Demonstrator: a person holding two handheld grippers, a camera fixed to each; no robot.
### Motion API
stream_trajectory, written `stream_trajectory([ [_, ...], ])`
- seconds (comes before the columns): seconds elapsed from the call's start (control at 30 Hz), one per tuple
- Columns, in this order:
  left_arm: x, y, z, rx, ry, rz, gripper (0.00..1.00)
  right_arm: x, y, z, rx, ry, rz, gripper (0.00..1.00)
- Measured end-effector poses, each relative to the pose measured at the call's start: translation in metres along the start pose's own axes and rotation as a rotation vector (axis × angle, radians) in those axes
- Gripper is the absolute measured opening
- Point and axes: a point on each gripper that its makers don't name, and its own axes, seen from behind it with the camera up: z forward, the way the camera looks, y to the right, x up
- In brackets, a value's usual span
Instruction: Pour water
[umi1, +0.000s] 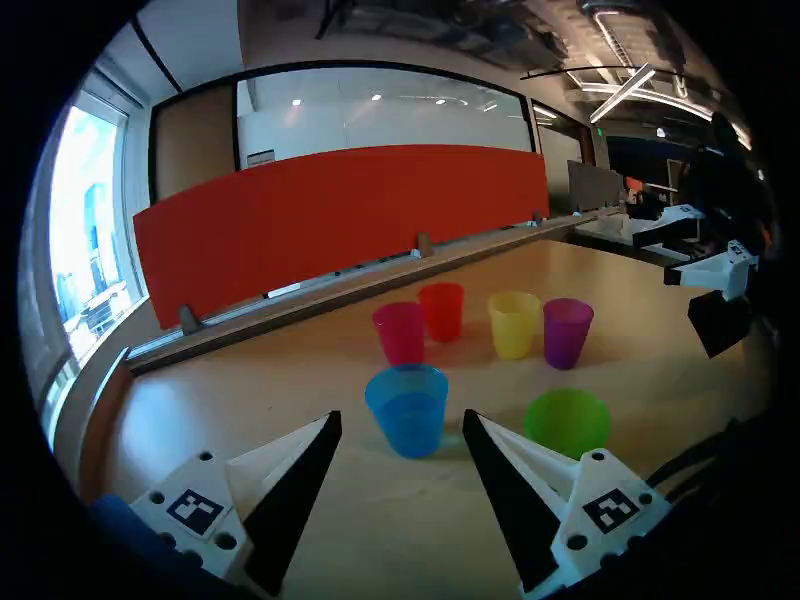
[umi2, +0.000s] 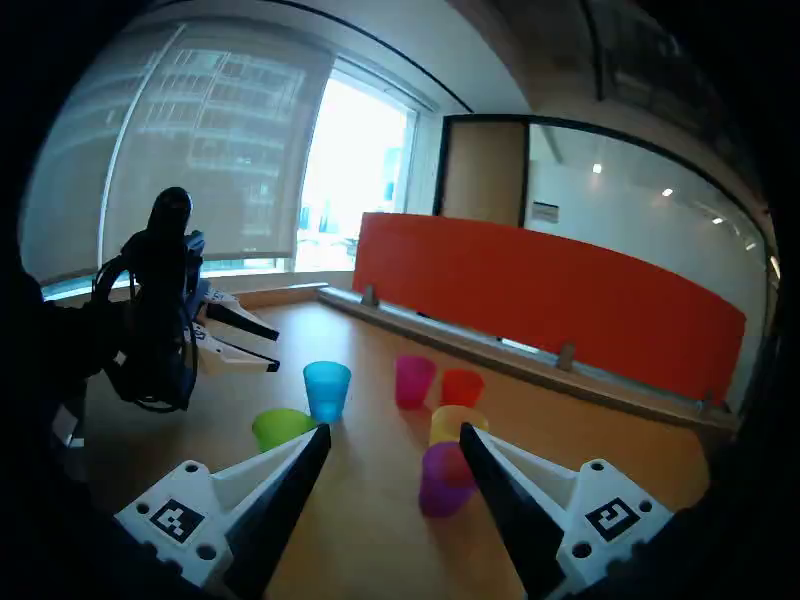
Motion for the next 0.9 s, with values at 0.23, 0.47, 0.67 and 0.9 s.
stream_trajectory([
  [0.23,-0.015,0.006,0.017,-0.058,-0.079,0.024,0.90,-0.001,-0.020,0.014,0.079,-0.028,-0.029,1.00],
  [0.47,-0.025,0.004,0.033,-0.082,-0.122,0.040,0.90,-0.008,-0.042,0.031,0.149,-0.065,-0.061,1.00],
  [0.67,-0.028,0.002,0.045,-0.103,-0.139,0.025,0.90,-0.015,-0.061,0.043,0.204,-0.092,-0.072,1.00],
  [0.9,-0.033,0.001,0.057,-0.132,-0.161,0.016,0.90,-0.022,-0.071,0.053,0.239,-0.114,-0.081,1.00],
])
